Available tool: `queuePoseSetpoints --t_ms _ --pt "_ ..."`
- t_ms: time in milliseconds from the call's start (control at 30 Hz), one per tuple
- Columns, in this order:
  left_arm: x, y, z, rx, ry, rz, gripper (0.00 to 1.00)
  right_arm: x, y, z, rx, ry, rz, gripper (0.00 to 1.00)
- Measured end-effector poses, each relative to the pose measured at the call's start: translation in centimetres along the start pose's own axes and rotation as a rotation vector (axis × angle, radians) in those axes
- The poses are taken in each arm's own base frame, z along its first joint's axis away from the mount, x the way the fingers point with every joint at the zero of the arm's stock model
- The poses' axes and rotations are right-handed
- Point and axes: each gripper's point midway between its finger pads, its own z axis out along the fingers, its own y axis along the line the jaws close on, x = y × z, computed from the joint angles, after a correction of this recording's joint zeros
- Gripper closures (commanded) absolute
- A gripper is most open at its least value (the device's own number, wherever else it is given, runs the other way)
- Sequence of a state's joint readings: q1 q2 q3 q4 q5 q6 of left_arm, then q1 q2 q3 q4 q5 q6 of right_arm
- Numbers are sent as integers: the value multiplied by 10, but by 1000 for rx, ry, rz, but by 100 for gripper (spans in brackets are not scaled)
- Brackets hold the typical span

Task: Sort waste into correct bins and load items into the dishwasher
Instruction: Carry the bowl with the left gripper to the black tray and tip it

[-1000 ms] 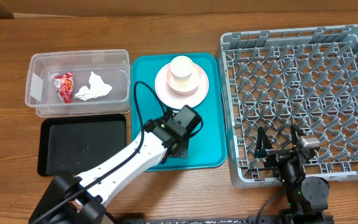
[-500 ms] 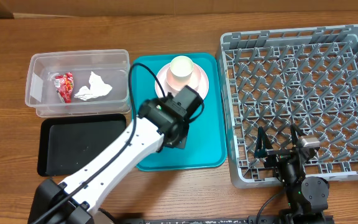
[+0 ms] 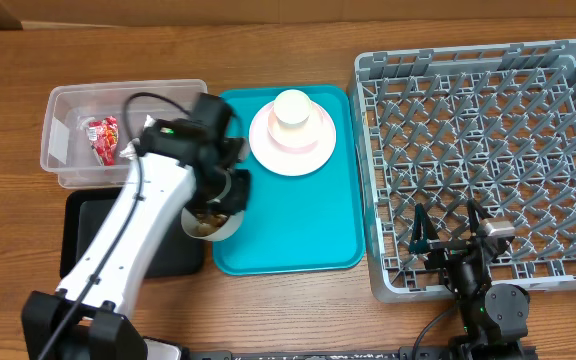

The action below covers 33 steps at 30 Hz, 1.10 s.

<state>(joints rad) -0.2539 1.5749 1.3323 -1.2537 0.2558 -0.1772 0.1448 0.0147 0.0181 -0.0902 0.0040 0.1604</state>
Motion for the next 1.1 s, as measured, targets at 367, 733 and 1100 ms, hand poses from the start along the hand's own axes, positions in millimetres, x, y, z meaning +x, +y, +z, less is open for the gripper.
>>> queuePoseSetpoints --t_ms 367,733,1100 --pt "-11 62 -28 179 -64 -201 96 0 0 0 0 0 0 0" --pt "-17 124 -48 233 -187 -398 96 0 0 0 0 0 0 0" --pt "3 156 -35 486 -294 -543 96 0 0 0 0 0 0 0"
